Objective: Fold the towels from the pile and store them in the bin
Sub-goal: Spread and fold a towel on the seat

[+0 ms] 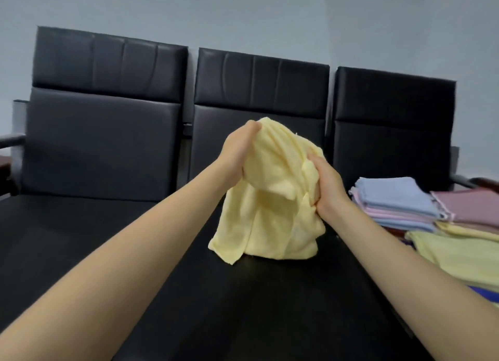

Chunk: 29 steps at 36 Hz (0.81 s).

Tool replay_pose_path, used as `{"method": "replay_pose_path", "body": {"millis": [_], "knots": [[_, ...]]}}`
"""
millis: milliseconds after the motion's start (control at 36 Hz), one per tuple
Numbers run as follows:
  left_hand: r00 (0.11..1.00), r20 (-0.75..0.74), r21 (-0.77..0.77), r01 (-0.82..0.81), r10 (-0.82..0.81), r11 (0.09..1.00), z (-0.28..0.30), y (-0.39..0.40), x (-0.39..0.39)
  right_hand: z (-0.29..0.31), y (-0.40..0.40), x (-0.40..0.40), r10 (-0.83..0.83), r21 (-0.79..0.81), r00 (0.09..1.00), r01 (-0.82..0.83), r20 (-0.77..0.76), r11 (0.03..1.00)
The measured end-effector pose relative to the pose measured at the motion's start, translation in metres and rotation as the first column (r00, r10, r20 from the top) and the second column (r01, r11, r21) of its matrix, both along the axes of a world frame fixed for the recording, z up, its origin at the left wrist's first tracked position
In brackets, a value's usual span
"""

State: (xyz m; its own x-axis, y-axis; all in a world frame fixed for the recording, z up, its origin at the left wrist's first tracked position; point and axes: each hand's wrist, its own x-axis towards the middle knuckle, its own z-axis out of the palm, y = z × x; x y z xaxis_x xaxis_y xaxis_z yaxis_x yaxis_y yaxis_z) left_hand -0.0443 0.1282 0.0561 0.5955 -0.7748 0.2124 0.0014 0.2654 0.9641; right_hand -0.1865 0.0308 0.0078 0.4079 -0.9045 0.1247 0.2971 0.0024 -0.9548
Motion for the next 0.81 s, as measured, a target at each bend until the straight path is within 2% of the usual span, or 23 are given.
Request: {"method": "replay_pose_path", "body": {"millis": [56, 194, 278, 333, 472, 556, 611, 667, 722, 806], "knots": [[0.998, 0.062, 0.038, -0.007, 0.004, 0.999, -0.008, -0.008, -0.002, -0.009, -0.007, -0.013, 0.004, -0.035, 0.999, -0.006, -0.047, 0.999], [0.922, 0.386, 0.181, -0.102, 0.025, 0.978, -0.066, -0.011, 0.017, -0.044, -0.011, -0.033, -0.029, -0.070, 0.961, 0.010, -0.274, 0.998], [0.916, 0.397, 0.241, -0.162, 0.056, 0.957, -0.101, -0.002, 0.031, -0.063, -0.012, -0.041, -0.050, -0.038, 0.943, 0.040, -0.330, 0.998], [0.915, 0.393, 0.261, -0.207, 0.092, 0.943, -0.112, 0.005, 0.042, -0.067, -0.016, -0.044, -0.087, 0.007, 0.949, 0.094, -0.303, 0.996], [0.899, 0.349, 0.176, -0.340, 0.265, 0.924, -0.103, 0.022, 0.068, -0.062, -0.032, -0.040, -0.108, 0.152, 0.992, 0.118, -0.068, 0.981], [0.893, 0.345, 0.156, -0.359, 0.290, 0.920, -0.102, 0.029, 0.072, -0.061, -0.041, -0.036, -0.160, 0.232, 0.987, 0.148, 0.033, 0.961], [0.899, 0.342, 0.178, -0.347, 0.272, 0.921, -0.110, 0.032, 0.072, -0.067, -0.045, -0.033, -0.158, 0.254, 0.987, 0.143, 0.041, 0.957], [0.914, 0.340, 0.244, -0.314, 0.223, 0.917, -0.125, 0.035, 0.071, -0.079, -0.046, -0.031, -0.100, 0.282, 0.995, 0.099, -0.012, 0.954], [0.923, 0.353, 0.370, -0.287, 0.153, 0.883, -0.147, 0.040, 0.073, -0.098, -0.039, -0.033, -0.009, 0.303, 0.989, 0.054, -0.148, 0.952], [0.948, 0.317, 0.623, -0.200, -0.010, 0.756, -0.177, 0.048, 0.076, -0.130, -0.029, -0.043, 0.120, 0.220, 0.896, -0.026, -0.427, 0.975]]}}
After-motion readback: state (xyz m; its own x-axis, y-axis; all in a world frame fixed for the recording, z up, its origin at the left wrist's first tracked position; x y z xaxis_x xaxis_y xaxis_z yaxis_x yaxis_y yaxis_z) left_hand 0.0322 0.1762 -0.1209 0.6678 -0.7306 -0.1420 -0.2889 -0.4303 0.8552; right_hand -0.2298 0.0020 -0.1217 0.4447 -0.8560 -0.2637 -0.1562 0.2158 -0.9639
